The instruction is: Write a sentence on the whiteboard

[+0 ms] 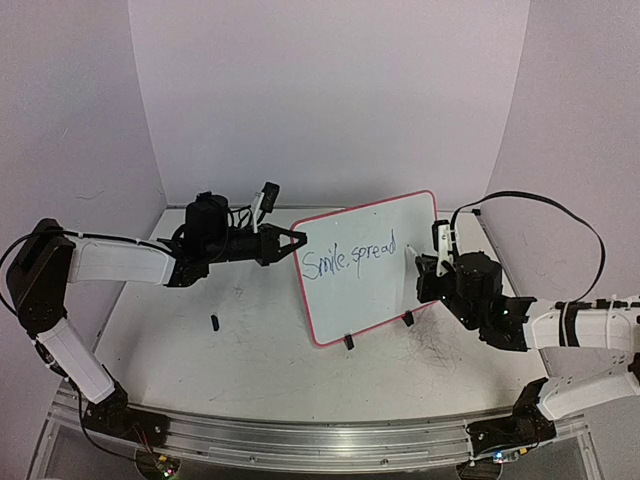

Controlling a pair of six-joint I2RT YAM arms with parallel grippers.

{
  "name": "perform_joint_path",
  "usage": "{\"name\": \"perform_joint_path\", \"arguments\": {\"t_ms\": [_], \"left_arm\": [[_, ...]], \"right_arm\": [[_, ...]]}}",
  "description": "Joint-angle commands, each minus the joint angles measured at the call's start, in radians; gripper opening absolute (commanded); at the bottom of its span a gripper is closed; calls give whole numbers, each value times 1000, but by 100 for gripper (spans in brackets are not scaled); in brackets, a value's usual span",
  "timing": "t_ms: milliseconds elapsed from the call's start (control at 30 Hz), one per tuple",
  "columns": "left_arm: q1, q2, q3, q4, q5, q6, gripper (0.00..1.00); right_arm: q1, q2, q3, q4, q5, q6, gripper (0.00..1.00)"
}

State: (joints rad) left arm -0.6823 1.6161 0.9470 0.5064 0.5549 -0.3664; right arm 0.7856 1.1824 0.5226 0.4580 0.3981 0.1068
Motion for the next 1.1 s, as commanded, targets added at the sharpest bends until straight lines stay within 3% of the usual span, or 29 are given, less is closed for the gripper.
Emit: {"name": "perform_joint_path", "arguments": {"t_ms": [0,800,1067], "left_arm": [[-14,-15,-13,-94,4,82,0],[-13,-12,-7,-100,7,84,0],[-14,-12,-5,-100,9,84,0]], "right_arm": [[-3,-6,-7,35,0,-14,0],[-78,-24,2,65,-145,-32,0],[-77,-4,30,75,-122,-31,0]]}}
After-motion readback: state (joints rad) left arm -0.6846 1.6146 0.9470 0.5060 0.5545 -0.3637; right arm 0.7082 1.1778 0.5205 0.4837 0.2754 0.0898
